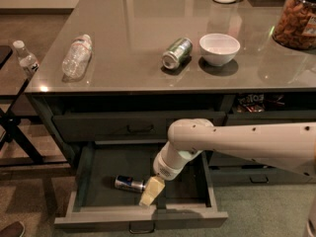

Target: Pick redbull can from middle drawer and place on counter

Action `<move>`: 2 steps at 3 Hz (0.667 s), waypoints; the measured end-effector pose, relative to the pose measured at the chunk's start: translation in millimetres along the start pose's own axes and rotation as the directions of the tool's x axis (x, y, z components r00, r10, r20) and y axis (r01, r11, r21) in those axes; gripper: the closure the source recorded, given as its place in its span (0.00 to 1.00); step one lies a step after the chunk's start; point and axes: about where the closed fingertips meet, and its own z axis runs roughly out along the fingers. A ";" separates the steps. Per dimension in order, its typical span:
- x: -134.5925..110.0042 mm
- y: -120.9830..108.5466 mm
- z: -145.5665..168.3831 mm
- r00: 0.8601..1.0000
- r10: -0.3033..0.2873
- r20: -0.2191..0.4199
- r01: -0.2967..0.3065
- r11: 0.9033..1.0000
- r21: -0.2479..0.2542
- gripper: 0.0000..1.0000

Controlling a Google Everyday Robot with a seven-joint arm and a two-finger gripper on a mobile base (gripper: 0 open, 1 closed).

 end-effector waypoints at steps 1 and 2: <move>-29.0 -9.5 22.3 0.998 -0.024 0.054 0.025 1.000 -0.015 0.00; -28.5 -9.3 23.7 0.998 -0.022 0.053 0.023 1.000 -0.017 0.00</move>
Offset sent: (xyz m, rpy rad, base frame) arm 0.0160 0.0268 -0.0097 0.0497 -0.0141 0.0150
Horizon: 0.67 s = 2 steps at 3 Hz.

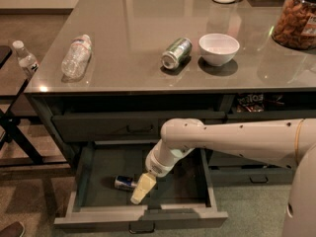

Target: Pick redbull can from middle drawer and place on counter

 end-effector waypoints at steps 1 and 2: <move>7.7 -10.5 30.7 0.999 0.032 0.014 -0.031 0.999 -0.013 0.00; 7.8 -44.4 77.3 0.994 0.070 0.081 -0.070 0.998 -0.011 0.00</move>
Offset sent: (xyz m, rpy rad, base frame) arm 0.0403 0.0136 -0.0961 0.0925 -0.0140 -0.0803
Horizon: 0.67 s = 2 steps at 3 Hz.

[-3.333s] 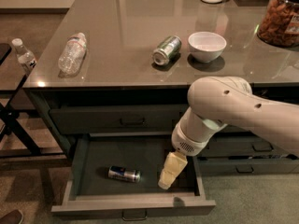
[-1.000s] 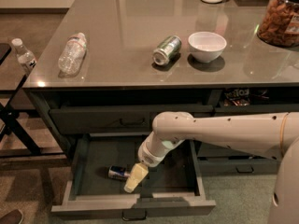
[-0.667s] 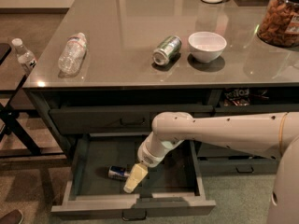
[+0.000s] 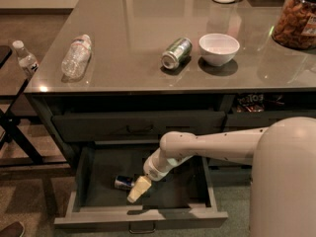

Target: Pick redbull can from middle drawer and place on counter

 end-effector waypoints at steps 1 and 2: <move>0.2 -0.8 2.0 1.000 0.003 0.002 -0.003 1.000 -0.002 0.00; -1.2 -4.3 15.1 1.000 0.007 0.000 -0.007 1.000 0.012 0.00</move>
Offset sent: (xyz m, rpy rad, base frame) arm 0.0109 0.0156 -0.0272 -0.0178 -0.0201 -0.0303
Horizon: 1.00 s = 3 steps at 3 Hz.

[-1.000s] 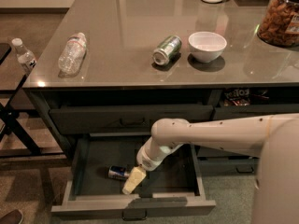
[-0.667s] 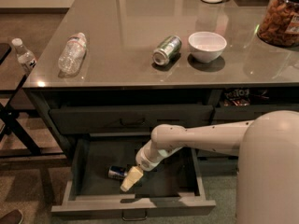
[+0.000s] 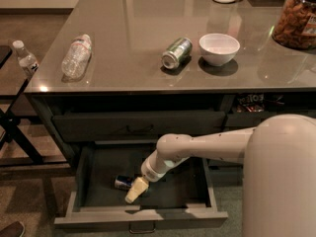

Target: Pick redbull can from middle drawer and place on counter

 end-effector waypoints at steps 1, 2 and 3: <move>-2.3 -9.4 16.4 1.000 -0.013 0.008 0.013 1.000 0.013 0.00; -2.7 -16.1 32.9 1.000 -0.017 0.007 0.017 1.000 0.015 0.00; 4.2 -22.6 46.3 1.000 -0.014 0.010 0.014 1.000 0.011 0.00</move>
Offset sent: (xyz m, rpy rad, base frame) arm 0.0236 0.0212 -0.0486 -0.0038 -0.0297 0.0043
